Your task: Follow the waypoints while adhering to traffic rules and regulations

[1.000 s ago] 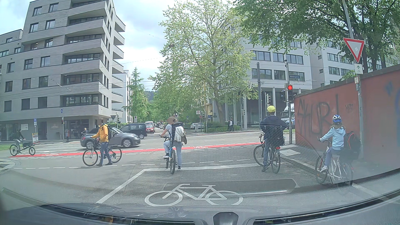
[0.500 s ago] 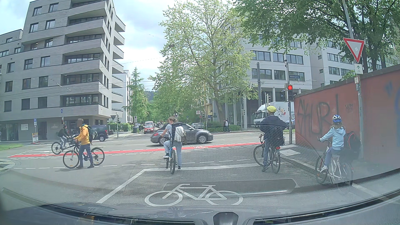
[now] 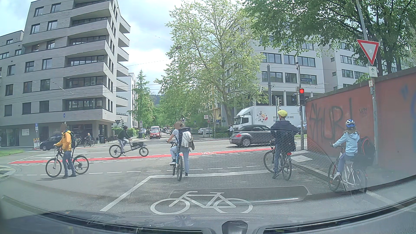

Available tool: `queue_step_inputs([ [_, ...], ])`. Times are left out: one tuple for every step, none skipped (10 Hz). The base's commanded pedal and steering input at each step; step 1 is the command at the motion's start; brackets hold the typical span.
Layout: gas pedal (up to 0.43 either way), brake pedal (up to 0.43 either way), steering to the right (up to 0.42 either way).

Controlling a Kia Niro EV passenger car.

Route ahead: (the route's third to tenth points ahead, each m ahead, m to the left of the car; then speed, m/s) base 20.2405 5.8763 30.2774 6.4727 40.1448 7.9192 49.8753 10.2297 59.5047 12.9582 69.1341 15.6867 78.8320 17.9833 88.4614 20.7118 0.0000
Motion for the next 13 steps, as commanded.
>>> queue_step_inputs([
  [0.000, 0.262, -0.016],
  [0.000, 0.262, -0.016],
  [0.000, 0.262, -0.016],
  [0.000, 0.262, -0.016],
  [0.000, 0.262, -0.016],
  [0.000, 0.262, -0.016],
  [0.000, 0.262, -0.016],
  [0.000, 0.262, -0.016],
  [0.000, 0.262, -0.016],
  [0.000, 0.262, -0.016],
  [0.000, 0.262, -0.016],
  [0.000, 0.262, -0.016],
  [0.000, 0.262, -0.016],
])
